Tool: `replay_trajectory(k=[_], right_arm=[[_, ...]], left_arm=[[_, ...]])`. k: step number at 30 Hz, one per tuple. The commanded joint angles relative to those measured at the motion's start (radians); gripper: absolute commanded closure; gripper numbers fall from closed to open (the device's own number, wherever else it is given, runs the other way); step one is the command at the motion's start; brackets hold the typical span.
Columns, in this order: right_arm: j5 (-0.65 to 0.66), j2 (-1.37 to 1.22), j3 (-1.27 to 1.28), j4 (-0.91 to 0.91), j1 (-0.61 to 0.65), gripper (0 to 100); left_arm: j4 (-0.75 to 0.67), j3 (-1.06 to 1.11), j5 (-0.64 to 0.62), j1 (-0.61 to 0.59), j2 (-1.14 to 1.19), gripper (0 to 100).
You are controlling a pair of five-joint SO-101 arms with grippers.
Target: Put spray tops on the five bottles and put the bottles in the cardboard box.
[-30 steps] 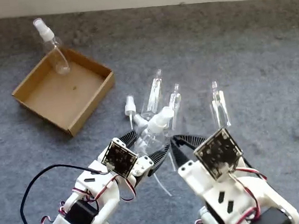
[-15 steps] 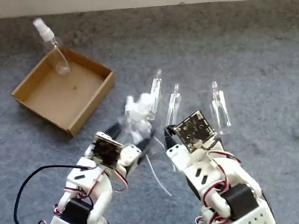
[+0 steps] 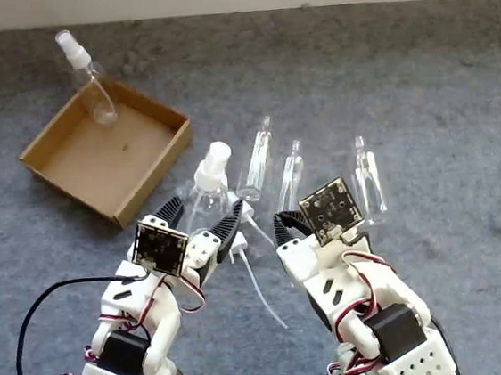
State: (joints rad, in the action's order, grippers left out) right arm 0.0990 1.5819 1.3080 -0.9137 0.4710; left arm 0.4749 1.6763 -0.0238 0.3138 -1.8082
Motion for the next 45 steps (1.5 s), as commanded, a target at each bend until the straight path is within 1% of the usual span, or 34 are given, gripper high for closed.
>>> replay_trajectory(k=[1, 3, 5, 8, 11, 12, 13, 17, 18, 20, 25, 29, 31, 35, 39, 45], right_arm=[[-0.029, 0.010, -0.004, 0.024, -0.015, 99.3], [-0.087, 0.010, -0.004, 0.007, -0.015, 99.3], [-0.117, 0.010, -0.004, -0.001, -0.015, 99.3], [-0.114, 0.010, -0.004, 0.001, -0.015, 99.3], [-0.114, 0.010, -0.004, -0.002, -0.015, 99.3], [-0.115, 0.010, -0.002, -0.002, -0.015, 99.3], [-0.118, 0.010, -0.002, -0.002, -0.015, 99.3], [-0.115, 0.010, 0.035, 0.002, -0.013, 99.3], [-0.114, 0.010, 0.050, 0.004, -0.010, 99.3], [-0.114, 0.010, 0.079, 0.004, -0.008, 99.3], [-0.114, 0.010, 0.099, 0.005, -0.008, 99.3], [-0.117, 0.010, 0.099, 0.024, -0.008, 99.3], [-0.118, 0.010, 0.110, 0.096, -0.008, 99.3], [-0.117, 0.010, 0.208, 0.260, -0.007, 99.3], [-0.112, 0.010, 0.305, 0.424, -0.007, 99.3], [-0.110, 0.010, 0.392, 0.553, 0.010, 99.3]], left_arm=[[-0.077, 0.018, 0.003, -0.018, -0.021, 86], [-0.104, 0.018, 0.003, -0.042, -0.021, 86], [-0.121, 0.018, 0.003, -0.076, -0.021, 86], [-0.130, 0.018, 0.002, -0.110, -0.021, 86], [-0.152, 0.018, 0.000, -0.111, -0.021, 86], [-0.160, 0.018, -0.020, -0.110, -0.021, 86], [-0.172, 0.018, -0.066, -0.110, -0.022, 86], [-0.215, 0.018, -0.354, -0.120, -0.022, 86], [-0.215, 0.018, -0.404, -0.120, -0.022, 86], [-0.218, 0.018, -0.454, -0.131, -0.022, 86], [-0.221, 0.018, -0.463, -0.182, -0.022, 86], [-0.253, 0.018, -0.465, -0.177, -0.022, 86], [-0.275, 0.018, -0.466, -0.177, -0.022, 86], [-0.278, 0.018, -0.468, -0.173, -0.022, 86], [-0.285, 0.018, -0.466, -0.119, -0.022, 86], [-0.462, 0.018, -0.462, -0.113, -0.019, 86]])
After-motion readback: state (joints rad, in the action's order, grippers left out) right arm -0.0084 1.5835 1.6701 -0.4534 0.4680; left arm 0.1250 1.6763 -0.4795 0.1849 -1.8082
